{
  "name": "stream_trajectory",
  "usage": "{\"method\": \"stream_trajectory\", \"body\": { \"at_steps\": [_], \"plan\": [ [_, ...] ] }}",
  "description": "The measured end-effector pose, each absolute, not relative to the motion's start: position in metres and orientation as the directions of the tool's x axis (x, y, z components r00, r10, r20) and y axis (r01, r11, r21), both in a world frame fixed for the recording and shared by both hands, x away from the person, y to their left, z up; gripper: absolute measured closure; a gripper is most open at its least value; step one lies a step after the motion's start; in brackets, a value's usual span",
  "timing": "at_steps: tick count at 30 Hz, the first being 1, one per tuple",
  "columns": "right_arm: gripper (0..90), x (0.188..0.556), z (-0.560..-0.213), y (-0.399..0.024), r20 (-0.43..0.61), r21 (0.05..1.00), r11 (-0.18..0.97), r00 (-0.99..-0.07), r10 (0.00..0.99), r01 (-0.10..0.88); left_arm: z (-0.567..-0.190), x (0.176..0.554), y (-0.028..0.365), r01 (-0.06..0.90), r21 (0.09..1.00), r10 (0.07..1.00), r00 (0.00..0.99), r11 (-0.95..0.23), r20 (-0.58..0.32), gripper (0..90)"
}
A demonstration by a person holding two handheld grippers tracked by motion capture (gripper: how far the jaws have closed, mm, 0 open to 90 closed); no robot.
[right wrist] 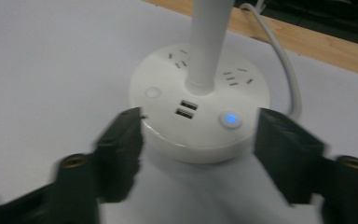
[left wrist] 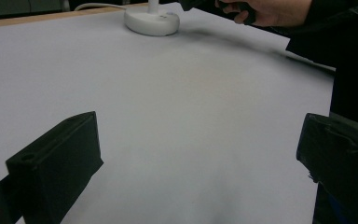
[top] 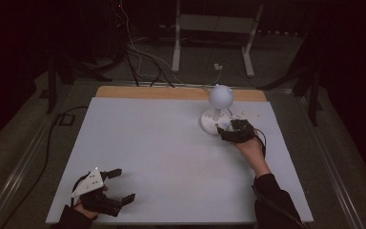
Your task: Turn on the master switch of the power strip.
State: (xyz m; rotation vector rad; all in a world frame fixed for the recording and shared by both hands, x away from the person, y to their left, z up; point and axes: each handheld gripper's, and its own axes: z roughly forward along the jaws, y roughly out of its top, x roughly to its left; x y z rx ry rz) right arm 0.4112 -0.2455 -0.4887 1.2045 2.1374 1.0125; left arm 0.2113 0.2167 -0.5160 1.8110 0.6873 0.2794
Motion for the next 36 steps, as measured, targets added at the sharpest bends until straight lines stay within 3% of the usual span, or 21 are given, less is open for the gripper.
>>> {"method": "stream_trajectory", "body": {
  "at_steps": [6, 17, 36],
  "plan": [
    [2.3, 0.406, -0.482, -0.241, -0.010, 0.795, 0.316, -0.509, 0.860, 0.518, -0.516, 0.211, 0.216, 0.313, 0.926, 0.578, 0.804, -0.211, -0.140, 0.3],
    [0.0, 0.402, -0.476, -0.239, 0.021, 0.772, 0.319, -0.523, 0.852, 0.550, -0.516, 0.211, 0.215, 0.311, 0.926, 0.578, 0.805, -0.214, -0.136, 0.3],
    [0.0, 0.361, -0.482, -0.247, 0.014, 0.785, 0.348, -0.576, 0.817, 0.513, -0.515, 0.210, 0.216, 0.304, 0.927, 0.577, 0.807, -0.217, -0.130, 0.3]
  ]
}}
